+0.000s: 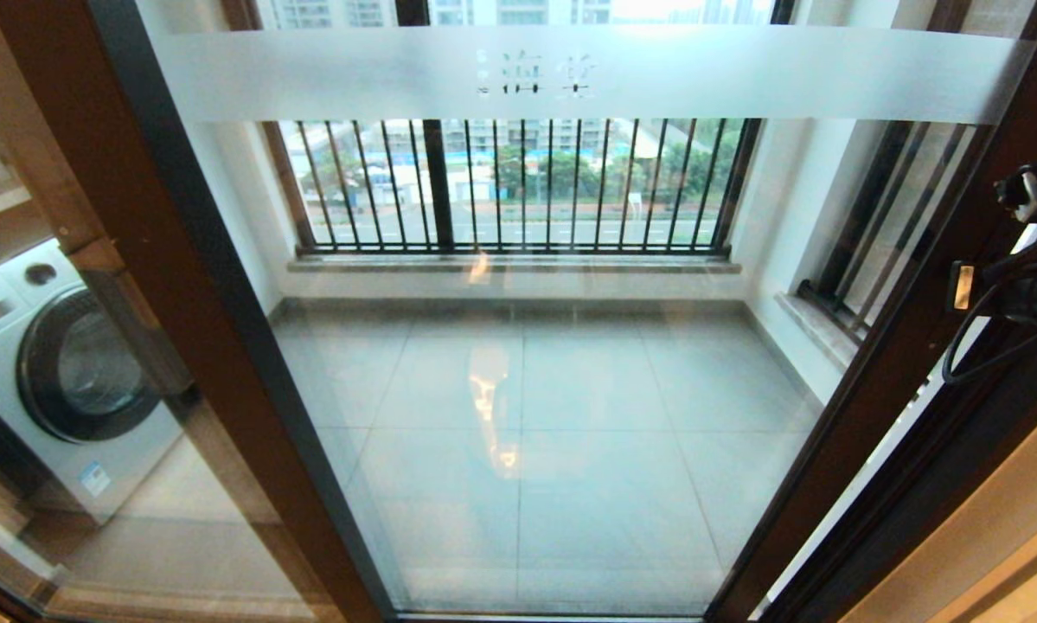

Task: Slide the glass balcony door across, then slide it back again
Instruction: Close the slid door

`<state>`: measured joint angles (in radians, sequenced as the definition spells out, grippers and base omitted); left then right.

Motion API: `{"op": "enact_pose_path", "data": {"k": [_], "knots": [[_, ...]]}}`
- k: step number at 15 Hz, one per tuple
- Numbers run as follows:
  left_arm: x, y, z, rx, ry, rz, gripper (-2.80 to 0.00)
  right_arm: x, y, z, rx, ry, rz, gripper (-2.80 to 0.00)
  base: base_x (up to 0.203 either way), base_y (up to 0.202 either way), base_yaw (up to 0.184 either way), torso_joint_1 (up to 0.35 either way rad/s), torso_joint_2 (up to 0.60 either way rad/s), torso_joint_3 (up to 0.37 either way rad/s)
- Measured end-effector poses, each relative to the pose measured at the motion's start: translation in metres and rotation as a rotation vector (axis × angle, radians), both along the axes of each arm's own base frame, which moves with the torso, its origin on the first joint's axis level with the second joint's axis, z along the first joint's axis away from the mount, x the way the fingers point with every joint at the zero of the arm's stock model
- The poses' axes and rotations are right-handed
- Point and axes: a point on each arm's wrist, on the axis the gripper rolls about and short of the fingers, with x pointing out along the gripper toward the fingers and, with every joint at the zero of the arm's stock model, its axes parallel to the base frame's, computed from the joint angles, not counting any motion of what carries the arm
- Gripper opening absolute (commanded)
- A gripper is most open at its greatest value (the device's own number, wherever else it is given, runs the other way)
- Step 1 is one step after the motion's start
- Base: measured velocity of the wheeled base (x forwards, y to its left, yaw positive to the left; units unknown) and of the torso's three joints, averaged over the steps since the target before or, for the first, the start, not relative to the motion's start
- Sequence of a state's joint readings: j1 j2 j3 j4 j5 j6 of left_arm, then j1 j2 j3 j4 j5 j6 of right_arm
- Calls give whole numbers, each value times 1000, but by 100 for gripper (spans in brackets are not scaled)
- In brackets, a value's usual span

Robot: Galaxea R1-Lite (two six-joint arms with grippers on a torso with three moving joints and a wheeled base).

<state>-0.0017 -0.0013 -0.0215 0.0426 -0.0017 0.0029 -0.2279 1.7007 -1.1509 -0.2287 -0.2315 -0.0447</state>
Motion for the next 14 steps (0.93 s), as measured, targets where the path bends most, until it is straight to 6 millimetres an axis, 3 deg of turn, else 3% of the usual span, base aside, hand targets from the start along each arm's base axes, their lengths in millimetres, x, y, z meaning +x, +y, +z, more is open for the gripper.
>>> {"op": "enact_pose_path", "data": {"k": [14], "knots": [[0, 0, 0, 0, 0, 0, -280, 20, -7, -11, 2, -17, -14, -280, 0, 0, 0, 0, 0, 0]]}}
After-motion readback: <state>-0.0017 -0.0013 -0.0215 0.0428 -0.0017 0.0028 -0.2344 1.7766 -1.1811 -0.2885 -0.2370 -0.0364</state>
